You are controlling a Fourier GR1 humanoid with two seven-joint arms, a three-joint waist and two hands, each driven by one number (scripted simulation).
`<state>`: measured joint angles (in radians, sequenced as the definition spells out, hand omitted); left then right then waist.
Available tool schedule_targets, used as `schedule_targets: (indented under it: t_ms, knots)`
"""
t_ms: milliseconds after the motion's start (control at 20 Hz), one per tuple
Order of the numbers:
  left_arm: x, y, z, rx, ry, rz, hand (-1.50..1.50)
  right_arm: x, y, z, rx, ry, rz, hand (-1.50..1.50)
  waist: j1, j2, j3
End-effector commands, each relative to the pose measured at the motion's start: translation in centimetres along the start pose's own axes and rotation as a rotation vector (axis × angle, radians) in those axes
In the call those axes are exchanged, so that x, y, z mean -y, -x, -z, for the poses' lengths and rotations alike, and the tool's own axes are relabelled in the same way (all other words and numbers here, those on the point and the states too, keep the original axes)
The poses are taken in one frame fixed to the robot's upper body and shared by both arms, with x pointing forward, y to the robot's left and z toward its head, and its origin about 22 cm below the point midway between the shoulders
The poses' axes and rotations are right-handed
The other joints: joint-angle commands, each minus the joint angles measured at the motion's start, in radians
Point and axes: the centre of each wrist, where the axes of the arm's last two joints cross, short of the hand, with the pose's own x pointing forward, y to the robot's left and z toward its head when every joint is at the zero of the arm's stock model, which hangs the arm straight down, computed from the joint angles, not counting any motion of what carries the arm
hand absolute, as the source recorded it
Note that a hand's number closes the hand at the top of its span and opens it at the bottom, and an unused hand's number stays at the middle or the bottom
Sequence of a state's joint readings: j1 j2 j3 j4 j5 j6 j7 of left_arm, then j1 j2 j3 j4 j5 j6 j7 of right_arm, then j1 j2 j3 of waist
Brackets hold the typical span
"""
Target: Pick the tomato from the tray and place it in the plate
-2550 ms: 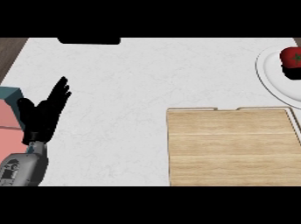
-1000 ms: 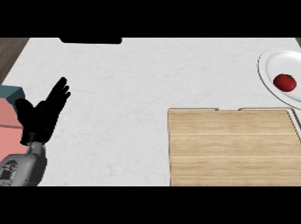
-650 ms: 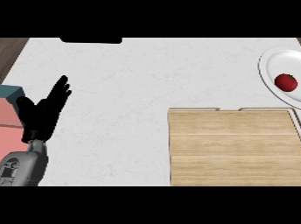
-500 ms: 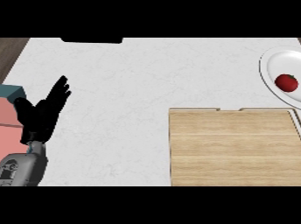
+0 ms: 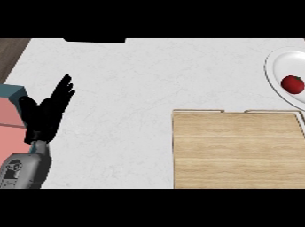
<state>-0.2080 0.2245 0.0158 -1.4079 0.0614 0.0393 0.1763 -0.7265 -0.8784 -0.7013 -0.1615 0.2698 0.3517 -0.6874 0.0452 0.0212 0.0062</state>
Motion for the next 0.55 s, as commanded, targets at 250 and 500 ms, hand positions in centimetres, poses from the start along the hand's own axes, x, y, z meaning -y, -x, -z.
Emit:
schedule_targets:
  t_ms: [250,500]
  knots:
    - [-1.3,0.7,-0.2,-0.002,-0.005,0.003,0.0,3.7,-0.1,-2.4,-0.025,0.025,-0.067,-1.5,0.007,0.004,0.002]
    - [-0.3,0.1,-0.2,-0.001,-0.007,0.0,0.0,4.1,1.8,-4.5,-0.061,0.012,-0.095,-1.5,-0.003,-0.001,0.002]
